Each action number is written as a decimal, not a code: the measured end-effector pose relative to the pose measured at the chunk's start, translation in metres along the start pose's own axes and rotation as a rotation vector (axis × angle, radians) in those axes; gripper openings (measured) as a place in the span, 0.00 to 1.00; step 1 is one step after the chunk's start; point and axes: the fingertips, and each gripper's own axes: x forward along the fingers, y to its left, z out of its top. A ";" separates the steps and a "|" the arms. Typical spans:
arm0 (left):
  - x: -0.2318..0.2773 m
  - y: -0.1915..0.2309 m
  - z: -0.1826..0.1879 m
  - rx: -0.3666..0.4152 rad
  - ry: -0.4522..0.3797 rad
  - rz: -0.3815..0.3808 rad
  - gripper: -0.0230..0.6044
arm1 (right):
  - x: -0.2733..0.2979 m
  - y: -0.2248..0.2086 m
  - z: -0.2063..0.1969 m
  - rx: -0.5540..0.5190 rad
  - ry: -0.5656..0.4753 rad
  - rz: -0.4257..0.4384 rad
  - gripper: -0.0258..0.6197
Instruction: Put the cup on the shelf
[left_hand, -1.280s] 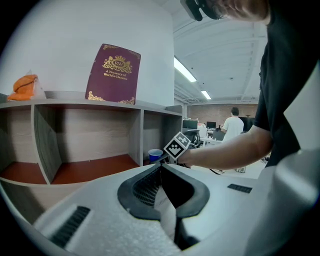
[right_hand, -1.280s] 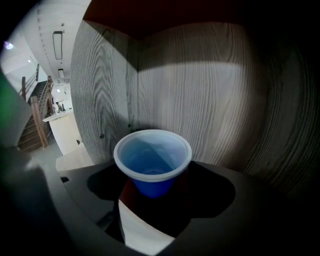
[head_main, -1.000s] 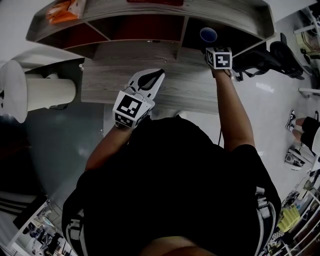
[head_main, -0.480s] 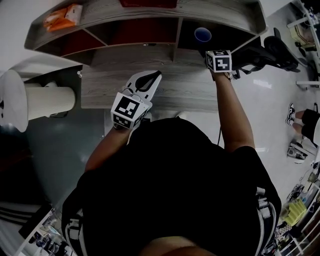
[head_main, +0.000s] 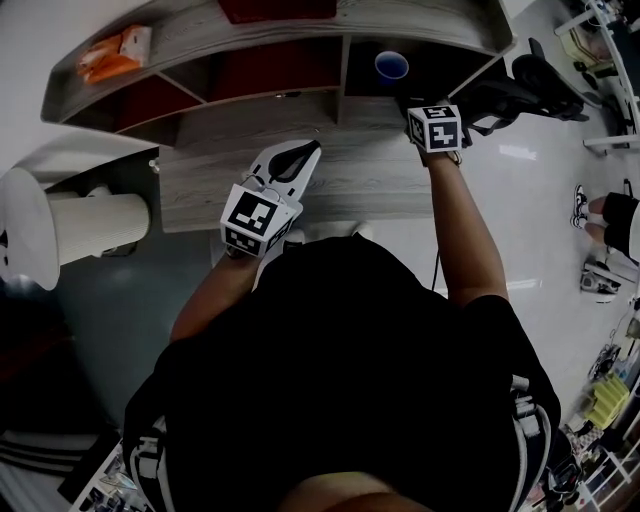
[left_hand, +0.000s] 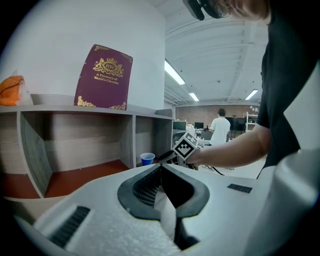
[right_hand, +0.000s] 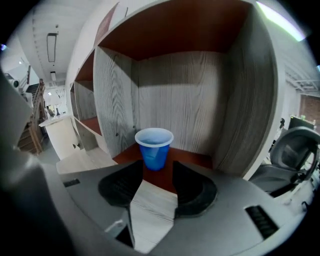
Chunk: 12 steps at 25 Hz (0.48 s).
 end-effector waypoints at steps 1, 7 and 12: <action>-0.001 0.000 0.001 0.004 -0.003 -0.005 0.07 | -0.004 0.001 0.000 0.004 0.000 -0.004 0.33; -0.011 0.003 0.004 0.017 -0.014 -0.030 0.07 | -0.028 0.008 -0.002 0.018 -0.017 -0.032 0.20; -0.020 0.005 0.012 0.038 -0.030 -0.040 0.07 | -0.054 0.018 0.005 0.024 -0.047 -0.035 0.13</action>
